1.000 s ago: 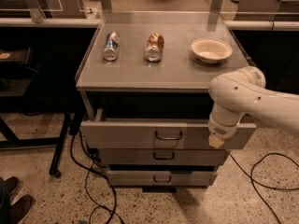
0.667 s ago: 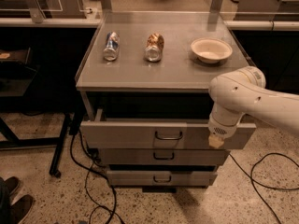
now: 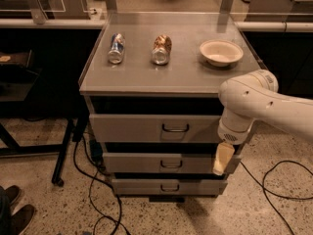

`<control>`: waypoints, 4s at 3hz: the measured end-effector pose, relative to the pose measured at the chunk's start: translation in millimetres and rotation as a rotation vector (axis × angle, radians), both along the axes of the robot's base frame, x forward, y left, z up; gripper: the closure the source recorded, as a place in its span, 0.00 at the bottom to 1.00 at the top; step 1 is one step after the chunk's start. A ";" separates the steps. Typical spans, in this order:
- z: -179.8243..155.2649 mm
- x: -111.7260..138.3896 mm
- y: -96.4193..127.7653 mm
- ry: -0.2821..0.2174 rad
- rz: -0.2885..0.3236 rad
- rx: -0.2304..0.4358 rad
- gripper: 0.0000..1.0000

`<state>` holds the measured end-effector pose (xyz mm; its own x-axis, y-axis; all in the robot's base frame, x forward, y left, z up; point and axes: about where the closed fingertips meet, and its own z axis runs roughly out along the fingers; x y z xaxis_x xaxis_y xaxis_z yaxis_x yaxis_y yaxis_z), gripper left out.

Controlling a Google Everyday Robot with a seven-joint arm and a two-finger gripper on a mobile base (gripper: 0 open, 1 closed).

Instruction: Close top drawer

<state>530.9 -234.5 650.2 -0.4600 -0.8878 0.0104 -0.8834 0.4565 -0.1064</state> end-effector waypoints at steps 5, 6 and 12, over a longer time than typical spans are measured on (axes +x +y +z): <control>7.1 17.6 -5.5 -0.051 -0.054 -0.012 0.97; 10.0 30.2 -7.8 -0.082 -0.078 -0.028 1.00; 7.6 46.8 -10.0 -0.111 -0.095 -0.048 0.11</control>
Offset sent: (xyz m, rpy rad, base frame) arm 0.0000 0.0000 0.0000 0.0000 0.0000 0.0000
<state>577.7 -244.5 657.8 -0.5428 -0.8399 -0.0032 -0.8180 0.5295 -0.2246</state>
